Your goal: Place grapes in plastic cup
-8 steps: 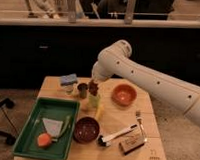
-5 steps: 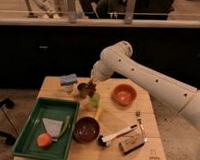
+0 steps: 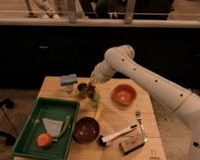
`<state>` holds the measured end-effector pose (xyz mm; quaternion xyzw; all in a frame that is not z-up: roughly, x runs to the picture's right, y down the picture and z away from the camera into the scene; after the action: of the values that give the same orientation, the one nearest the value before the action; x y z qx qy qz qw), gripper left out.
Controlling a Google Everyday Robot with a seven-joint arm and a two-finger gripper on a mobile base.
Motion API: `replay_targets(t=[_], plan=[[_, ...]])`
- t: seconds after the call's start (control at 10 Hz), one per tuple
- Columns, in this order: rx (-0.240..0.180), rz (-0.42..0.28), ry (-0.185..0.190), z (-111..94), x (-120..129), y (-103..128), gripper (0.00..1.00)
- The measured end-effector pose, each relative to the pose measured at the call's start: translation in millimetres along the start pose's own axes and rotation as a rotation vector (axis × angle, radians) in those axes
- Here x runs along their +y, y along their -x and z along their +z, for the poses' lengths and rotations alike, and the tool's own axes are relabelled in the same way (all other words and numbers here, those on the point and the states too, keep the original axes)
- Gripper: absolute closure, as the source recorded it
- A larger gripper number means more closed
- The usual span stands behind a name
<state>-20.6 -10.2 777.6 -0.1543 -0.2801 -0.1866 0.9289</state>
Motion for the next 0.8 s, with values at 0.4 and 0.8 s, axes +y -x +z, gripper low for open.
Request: replay_targets(t=[0.4, 0.8], plan=[[-0.115, 0.051, 0.001, 13, 6, -11, 1.00], [-0.193, 0.091, 0.004, 27, 11, -18, 1.00]])
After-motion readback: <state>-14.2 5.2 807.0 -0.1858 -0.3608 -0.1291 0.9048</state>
